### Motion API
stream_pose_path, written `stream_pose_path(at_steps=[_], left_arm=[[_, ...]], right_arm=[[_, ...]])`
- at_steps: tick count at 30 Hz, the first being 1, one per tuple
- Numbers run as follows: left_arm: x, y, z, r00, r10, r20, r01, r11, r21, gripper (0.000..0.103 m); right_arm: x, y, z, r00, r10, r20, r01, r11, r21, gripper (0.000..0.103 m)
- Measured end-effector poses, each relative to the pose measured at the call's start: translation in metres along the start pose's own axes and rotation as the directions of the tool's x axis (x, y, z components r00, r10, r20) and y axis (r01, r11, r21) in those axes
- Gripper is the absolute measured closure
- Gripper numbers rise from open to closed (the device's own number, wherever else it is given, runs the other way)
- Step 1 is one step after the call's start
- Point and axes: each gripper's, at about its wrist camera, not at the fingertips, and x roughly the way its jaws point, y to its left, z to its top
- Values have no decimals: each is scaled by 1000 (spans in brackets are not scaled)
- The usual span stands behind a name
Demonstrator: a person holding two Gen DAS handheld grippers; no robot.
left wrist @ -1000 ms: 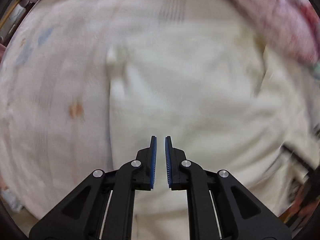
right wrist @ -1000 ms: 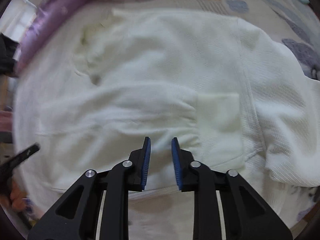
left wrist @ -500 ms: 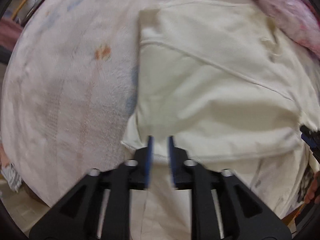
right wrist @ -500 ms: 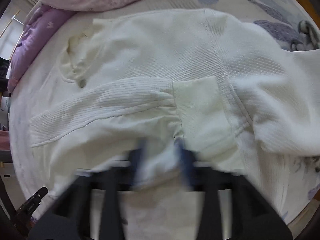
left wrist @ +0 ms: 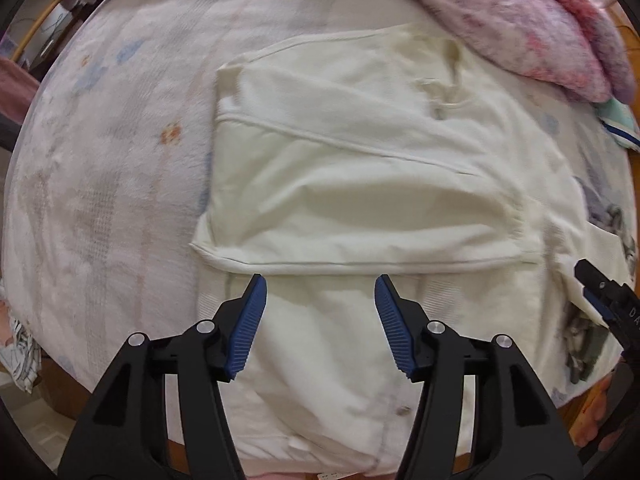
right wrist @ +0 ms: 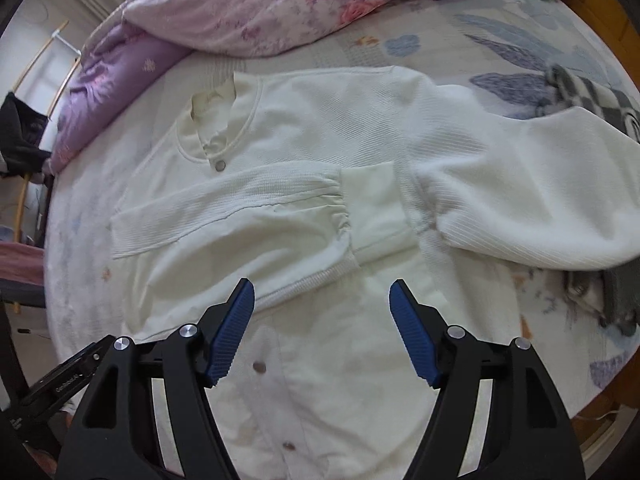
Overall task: Fold large clothes
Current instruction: 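Open the left tool and release the folded side onto the jacket, then grasp the other sleeve cuff with the right tool and lift it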
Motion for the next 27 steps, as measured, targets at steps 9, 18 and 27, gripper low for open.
stream_pose_path(at_steps=[9, 18, 27], left_arm=[[-46, -78, -16, 999, -32, 21, 30, 996, 88, 42], [-59, -173, -35, 996, -77, 34, 70, 980, 188, 38], [-39, -247, -33, 994, -108, 22, 100, 963, 250, 38]], right_arm=[[-73, -64, -10, 998, 0, 61, -6, 996, 88, 34], [-107, -164, -15, 996, -17, 90, -6, 967, 253, 34], [-117, -289, -16, 990, -69, 123, 2, 877, 481, 34]])
